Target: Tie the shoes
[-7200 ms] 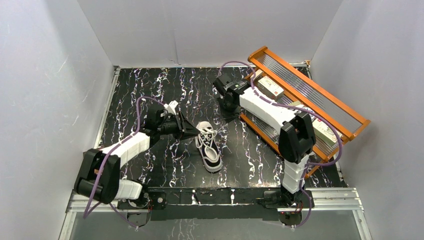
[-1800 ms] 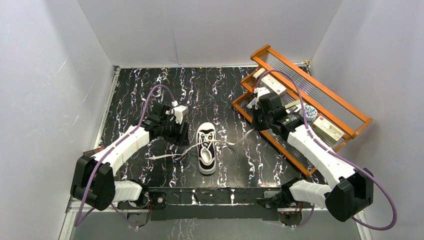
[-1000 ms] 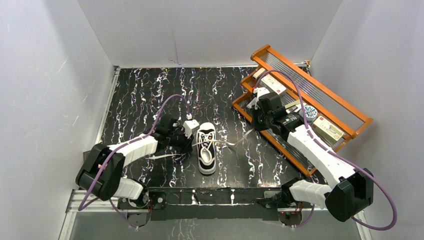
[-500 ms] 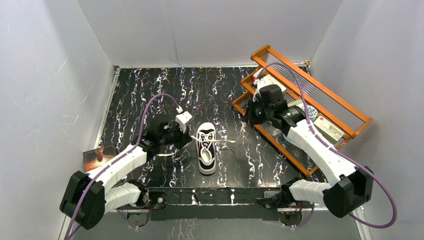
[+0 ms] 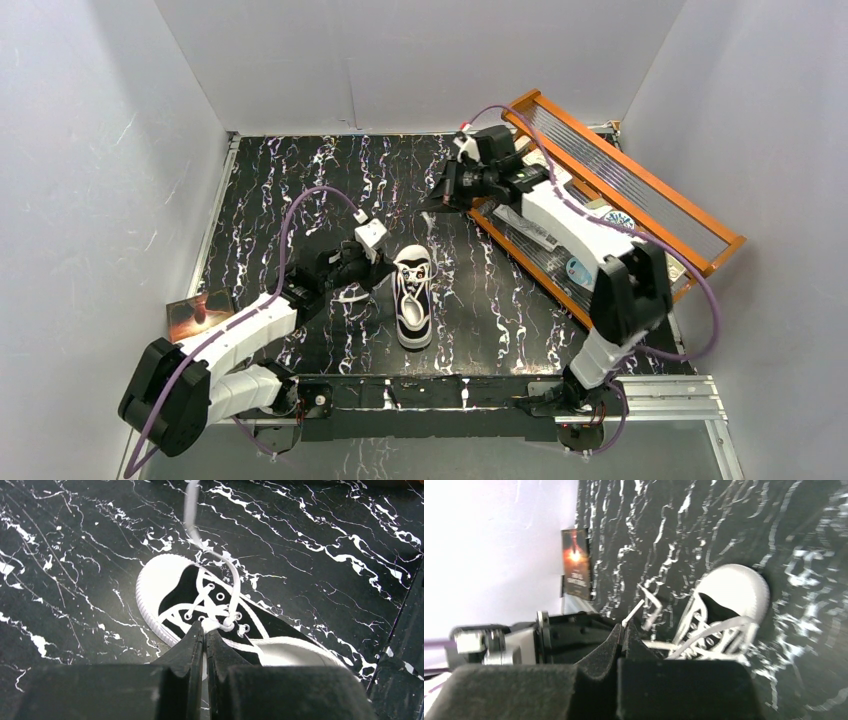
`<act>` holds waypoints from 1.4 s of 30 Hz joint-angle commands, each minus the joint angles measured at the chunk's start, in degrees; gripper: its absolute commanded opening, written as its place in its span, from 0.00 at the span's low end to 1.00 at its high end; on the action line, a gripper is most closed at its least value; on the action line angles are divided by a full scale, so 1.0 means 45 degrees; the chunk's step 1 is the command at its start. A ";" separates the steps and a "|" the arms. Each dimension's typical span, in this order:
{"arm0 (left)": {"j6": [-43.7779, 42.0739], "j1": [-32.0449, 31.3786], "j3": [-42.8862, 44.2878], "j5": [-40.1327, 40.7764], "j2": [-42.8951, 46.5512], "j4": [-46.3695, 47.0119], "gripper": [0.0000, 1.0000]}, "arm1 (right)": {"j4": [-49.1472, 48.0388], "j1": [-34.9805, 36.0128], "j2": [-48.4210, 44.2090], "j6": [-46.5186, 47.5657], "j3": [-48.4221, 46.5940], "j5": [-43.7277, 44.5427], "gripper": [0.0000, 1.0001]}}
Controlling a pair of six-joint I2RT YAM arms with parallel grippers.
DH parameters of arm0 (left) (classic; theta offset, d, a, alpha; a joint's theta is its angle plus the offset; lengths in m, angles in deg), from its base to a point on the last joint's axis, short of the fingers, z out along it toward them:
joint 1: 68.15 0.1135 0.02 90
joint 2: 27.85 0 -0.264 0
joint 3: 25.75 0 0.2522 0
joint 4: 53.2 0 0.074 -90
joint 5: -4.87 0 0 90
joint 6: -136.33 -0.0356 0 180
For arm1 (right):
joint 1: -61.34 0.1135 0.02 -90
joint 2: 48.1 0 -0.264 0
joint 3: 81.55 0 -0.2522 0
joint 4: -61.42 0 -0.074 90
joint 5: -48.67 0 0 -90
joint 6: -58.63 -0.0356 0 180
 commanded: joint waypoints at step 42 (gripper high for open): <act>-0.0978 -0.0616 -0.3642 -0.0318 -0.1092 0.7123 0.00 | 0.6902 0.2966 0.9112 0.2624 -0.8671 -0.6523 0.76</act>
